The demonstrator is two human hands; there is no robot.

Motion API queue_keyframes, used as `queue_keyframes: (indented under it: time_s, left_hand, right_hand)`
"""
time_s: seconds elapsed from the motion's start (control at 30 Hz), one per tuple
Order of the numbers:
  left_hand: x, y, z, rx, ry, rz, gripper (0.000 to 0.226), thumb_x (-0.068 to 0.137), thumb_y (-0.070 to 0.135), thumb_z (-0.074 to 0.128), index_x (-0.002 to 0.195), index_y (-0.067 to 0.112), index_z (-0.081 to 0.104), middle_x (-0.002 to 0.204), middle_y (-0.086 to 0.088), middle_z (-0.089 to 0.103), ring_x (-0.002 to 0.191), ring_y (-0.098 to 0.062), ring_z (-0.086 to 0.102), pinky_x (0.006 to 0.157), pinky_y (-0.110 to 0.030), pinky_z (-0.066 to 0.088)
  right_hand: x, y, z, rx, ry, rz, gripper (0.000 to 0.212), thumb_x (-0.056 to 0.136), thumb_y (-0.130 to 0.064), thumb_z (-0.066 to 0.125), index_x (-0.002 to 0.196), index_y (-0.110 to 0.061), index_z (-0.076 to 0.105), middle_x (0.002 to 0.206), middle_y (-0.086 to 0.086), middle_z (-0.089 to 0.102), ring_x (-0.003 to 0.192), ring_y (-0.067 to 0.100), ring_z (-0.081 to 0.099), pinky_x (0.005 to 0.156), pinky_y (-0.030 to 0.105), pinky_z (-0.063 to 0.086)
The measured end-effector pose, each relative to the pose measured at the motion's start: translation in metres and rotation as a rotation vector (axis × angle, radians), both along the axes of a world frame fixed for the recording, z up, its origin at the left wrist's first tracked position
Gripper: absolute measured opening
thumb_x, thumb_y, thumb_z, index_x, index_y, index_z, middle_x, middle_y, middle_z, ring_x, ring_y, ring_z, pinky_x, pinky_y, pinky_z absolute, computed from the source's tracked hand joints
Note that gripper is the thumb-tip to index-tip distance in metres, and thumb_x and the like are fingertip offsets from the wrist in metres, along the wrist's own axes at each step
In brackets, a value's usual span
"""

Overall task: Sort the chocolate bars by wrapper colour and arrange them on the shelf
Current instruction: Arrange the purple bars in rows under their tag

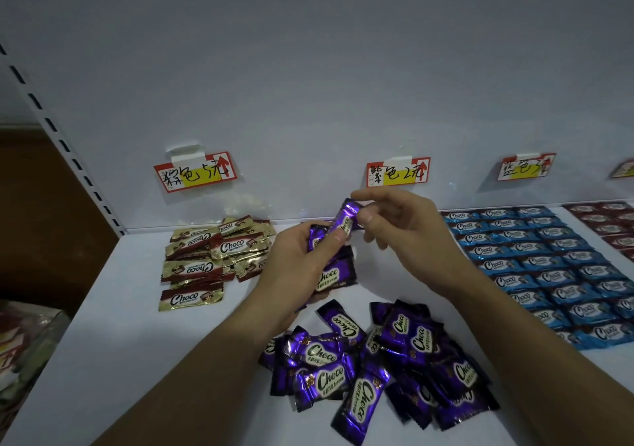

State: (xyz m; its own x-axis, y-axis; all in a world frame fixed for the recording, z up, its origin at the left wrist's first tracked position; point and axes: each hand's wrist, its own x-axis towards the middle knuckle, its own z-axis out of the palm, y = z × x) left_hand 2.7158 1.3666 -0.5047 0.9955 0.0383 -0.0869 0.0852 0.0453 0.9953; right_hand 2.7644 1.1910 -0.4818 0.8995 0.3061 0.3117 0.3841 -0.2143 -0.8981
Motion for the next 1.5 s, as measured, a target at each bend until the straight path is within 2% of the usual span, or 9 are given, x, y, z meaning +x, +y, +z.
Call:
queue_keyframes:
  time_s: [0.17,0.3,0.53,0.67,0.83,0.97,1.17,1.37,1.5]
  left_hand:
    - [-0.003,-0.002,0.002,0.042,-0.002,-0.002,0.019,0.097,0.037,0.062,0.104,0.022,0.071,0.082,-0.003,0.075,0.061,-0.016,0.069,0.046,-0.027,0.048]
    - [0.004,0.003,0.003,-0.283,0.096,0.073,0.039,0.101,0.043,0.053,0.115,0.009,0.066,0.079,-0.015,0.055,0.047,-0.013,0.045,0.037,-0.02,0.03]
    - [0.005,0.011,0.009,-0.668,0.352,-0.034,0.061,0.095,0.064,0.05,0.107,0.006,0.062,0.078,-0.007,0.059,0.053,-0.012,0.047,0.035,-0.018,0.032]
    - [0.003,0.012,0.011,-0.773,0.384,-0.1,0.041,0.083,0.036,0.071,0.11,0.01,0.055,0.078,-0.006,0.056,0.055,-0.01,0.045,0.035,-0.015,0.031]
    - [0.007,0.011,0.005,-0.729,0.303,-0.067,0.021,0.1,0.013,0.047,0.12,0.013,0.054,0.077,-0.004,0.054,0.052,-0.009,0.038,0.035,-0.014,0.024]
    - [0.006,0.011,0.005,-0.665,0.232,-0.055,0.025,0.105,0.02,0.045,0.123,0.011,0.059,0.076,-0.002,0.056,0.046,-0.006,0.035,0.033,-0.014,0.024]
    - [0.003,0.009,0.004,-0.594,0.213,-0.065,0.033,0.103,0.035,0.048,0.117,0.01,0.064,0.069,0.001,0.049,0.046,-0.005,0.029,0.038,-0.016,0.018]
    - [0.004,0.009,0.001,-0.58,0.225,-0.061,0.031,0.104,0.034,0.05,0.119,0.008,0.059,0.07,0.0,0.05,0.046,-0.006,0.031,0.035,-0.016,0.023]
    - [0.006,0.01,0.001,-0.569,0.286,-0.083,0.025,0.104,0.034,0.051,0.095,0.01,0.052,0.072,-0.001,0.051,0.046,-0.006,0.031,0.036,-0.016,0.023]
  right_hand:
    - [0.002,-0.005,0.001,0.1,0.048,0.032,0.034,0.092,0.005,0.065,0.124,-0.006,0.067,0.083,0.005,0.069,0.069,0.012,0.063,0.065,0.024,0.053]
    - [0.006,-0.016,0.007,0.2,0.002,-0.008,0.022,0.085,0.012,0.067,0.099,-0.005,0.074,0.092,0.004,0.075,0.088,0.016,0.071,0.083,0.032,0.058]
    - [0.006,-0.019,0.006,0.117,-0.087,0.016,0.025,0.077,0.013,0.075,0.097,-0.002,0.076,0.107,0.012,0.074,0.11,0.023,0.069,0.089,0.038,0.06]
    - [0.008,-0.021,0.006,0.147,-0.049,-0.009,0.03,0.068,-0.006,0.083,0.097,0.001,0.076,0.105,0.012,0.075,0.105,0.024,0.071,0.086,0.036,0.061]
    - [0.016,-0.024,0.001,0.077,0.008,-0.242,0.014,0.08,-0.003,0.08,0.089,-0.014,0.076,0.095,0.003,0.077,0.093,0.015,0.074,0.076,0.031,0.062]
    - [0.031,-0.033,-0.01,-0.064,0.008,-0.52,0.014,0.09,-0.008,0.072,0.096,-0.021,0.073,0.092,-0.001,0.075,0.08,0.009,0.073,0.075,0.029,0.062]
    - [0.038,-0.032,-0.021,-0.205,0.032,-0.601,0.009,0.094,-0.011,0.067,0.094,-0.018,0.073,0.08,-0.002,0.073,0.071,0.009,0.071,0.074,0.03,0.061]
    - [0.044,-0.033,-0.031,-0.327,0.05,-0.604,0.015,0.089,-0.013,0.072,0.103,-0.016,0.075,0.094,0.0,0.073,0.085,0.015,0.066,0.079,0.028,0.052]
    - [0.045,-0.025,-0.036,-0.535,-0.061,-0.638,0.014,0.095,-0.01,0.065,0.105,-0.013,0.074,0.11,0.007,0.067,0.087,0.015,0.054,0.077,0.022,0.037]
